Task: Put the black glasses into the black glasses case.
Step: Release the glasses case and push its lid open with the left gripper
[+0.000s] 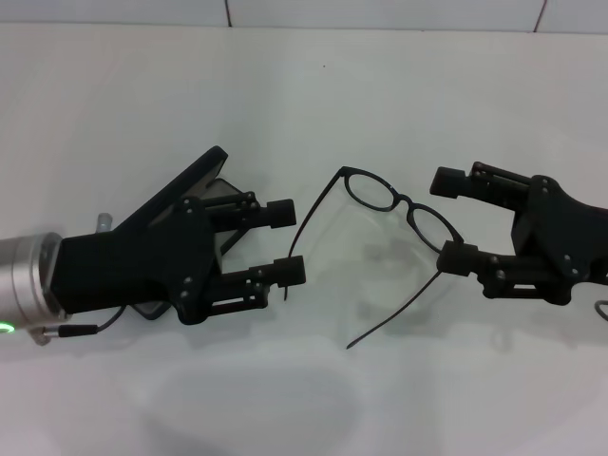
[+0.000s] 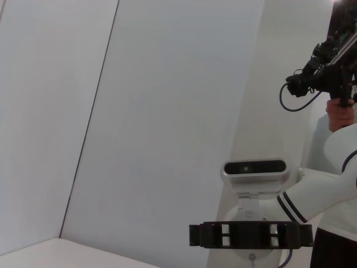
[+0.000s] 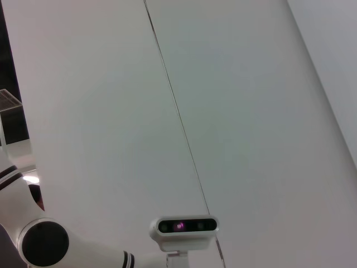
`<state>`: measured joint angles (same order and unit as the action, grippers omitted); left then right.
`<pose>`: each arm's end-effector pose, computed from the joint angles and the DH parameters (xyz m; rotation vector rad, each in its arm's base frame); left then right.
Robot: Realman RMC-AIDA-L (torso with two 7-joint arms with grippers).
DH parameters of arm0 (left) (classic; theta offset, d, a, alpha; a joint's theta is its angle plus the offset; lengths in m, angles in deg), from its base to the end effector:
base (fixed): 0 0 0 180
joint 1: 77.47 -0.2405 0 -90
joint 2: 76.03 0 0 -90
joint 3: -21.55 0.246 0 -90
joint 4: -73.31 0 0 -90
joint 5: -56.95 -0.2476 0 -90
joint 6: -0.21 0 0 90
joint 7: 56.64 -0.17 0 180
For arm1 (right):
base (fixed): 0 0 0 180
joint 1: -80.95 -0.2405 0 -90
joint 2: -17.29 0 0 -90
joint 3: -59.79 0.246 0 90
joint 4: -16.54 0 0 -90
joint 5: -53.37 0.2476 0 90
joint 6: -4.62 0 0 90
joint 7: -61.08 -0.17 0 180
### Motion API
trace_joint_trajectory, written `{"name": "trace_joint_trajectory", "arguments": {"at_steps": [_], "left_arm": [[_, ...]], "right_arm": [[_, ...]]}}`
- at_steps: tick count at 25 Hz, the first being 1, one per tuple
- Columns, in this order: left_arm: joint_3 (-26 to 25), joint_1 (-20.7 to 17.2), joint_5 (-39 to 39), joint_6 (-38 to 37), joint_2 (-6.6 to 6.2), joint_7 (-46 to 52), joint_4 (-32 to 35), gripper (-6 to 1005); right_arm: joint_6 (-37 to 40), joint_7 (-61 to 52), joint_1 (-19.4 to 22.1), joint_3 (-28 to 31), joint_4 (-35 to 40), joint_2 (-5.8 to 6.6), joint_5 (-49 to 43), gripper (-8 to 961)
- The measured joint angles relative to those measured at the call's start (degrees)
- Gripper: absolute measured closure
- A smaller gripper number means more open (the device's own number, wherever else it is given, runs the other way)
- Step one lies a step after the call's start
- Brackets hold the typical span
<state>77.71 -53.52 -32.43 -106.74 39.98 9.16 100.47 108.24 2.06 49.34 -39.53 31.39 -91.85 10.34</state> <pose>-0.2447 0.2914 -0.0196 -2.7976 -0.4003 -1.2771 0.2174 0.3092 -0.0269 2.7671 -0.3568 -1.4390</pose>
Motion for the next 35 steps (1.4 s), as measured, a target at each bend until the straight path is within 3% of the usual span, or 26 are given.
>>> {"name": "trace_joint_trajectory", "arguments": {"at_steps": [10,14,16,21,23,27,31,33,35], "left_arm": [[-0.4,-0.6,0.1,0.0,0.18,0.4,0.0,364],[-3.1,-0.3,0.8,2.9,0.66,8.1,2.6,367],[-4.5,-0.4,-0.5,6.1,1.15,17.3,8.8,369],[-4.4,-2.3,-9.3,11.7,3.35,38.7,33.1,372],[-2.5,-3.9,-14.5,14.0,4.02,47.7,45.0,374],[5.0,-4.5,-29.3,18.8,3.77,65.5,63.3,376],[14.2,-4.0,-49.0,19.1,3.79,78.6,74.9,379],[19.2,-3.4,-55.1,19.1,3.8,82.3,76.8,384],[20.1,-3.1,-56.5,19.2,3.79,83.0,76.5,391]], "right_arm": [[0.8,-0.3,1.0,0.2,0.0,-0.35,-0.2,97],[0.8,0.1,2.7,3.7,0.0,-0.32,-0.3,98],[0.7,0.2,4.0,5.9,0.0,0.15,-0.3,98],[1.9,0.5,8.3,11.5,0.0,2.15,-0.3,98],[2.0,0.9,10.0,13.1,0.0,2.32,-0.4,98],[2.0,2.0,12.9,15.4,0.0,2.19,-0.4,98],[1.8,2.8,13.7,15.9,-0.3,1.84,-0.4,98],[1.7,3.0,13.7,15.9,-0.4,1.74,-0.4,98],[1.6,3.1,13.6,15.9,-0.5,1.7,-0.4,98]]}}
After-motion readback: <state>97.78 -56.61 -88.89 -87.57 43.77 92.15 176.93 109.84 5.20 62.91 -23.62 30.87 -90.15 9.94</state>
